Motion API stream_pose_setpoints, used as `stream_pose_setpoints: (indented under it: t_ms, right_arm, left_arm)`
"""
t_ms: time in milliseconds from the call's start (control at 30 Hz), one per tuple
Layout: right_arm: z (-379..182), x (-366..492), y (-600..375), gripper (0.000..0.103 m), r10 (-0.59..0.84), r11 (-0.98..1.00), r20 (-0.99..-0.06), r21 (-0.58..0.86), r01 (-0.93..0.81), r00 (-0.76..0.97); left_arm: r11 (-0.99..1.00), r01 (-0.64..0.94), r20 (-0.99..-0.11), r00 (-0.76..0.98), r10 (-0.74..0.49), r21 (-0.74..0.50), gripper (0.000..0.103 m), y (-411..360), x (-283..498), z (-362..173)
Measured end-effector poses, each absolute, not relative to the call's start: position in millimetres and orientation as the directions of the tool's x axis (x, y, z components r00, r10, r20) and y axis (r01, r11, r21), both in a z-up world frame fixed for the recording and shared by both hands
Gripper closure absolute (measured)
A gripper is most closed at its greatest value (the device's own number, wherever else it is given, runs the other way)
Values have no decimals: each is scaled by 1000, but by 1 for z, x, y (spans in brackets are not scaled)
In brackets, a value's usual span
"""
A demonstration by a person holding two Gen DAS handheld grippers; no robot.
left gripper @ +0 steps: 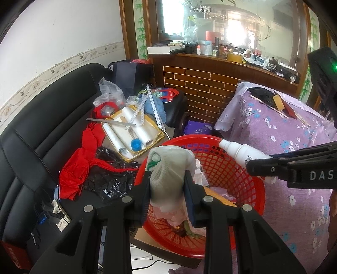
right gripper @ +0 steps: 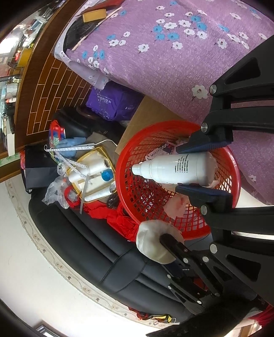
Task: Collect trash
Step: 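Release the tissue ball into the red basket while the right tool drops the bottle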
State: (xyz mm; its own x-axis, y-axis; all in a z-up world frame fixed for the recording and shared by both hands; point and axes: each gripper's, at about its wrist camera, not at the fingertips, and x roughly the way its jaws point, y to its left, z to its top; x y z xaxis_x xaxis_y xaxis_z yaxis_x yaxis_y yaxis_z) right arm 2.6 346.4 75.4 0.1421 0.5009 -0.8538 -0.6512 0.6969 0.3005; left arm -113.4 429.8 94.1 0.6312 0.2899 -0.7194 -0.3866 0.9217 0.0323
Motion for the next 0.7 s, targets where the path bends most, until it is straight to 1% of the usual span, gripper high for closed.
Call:
stream_pose_setpoints:
  t_ms: [700]
  right_arm:
    - [60,23,356,70,480,710,-871,317,-629,103]
  left_arm:
    - [923,-382,-725,623,293,45,74,431,-107,88]
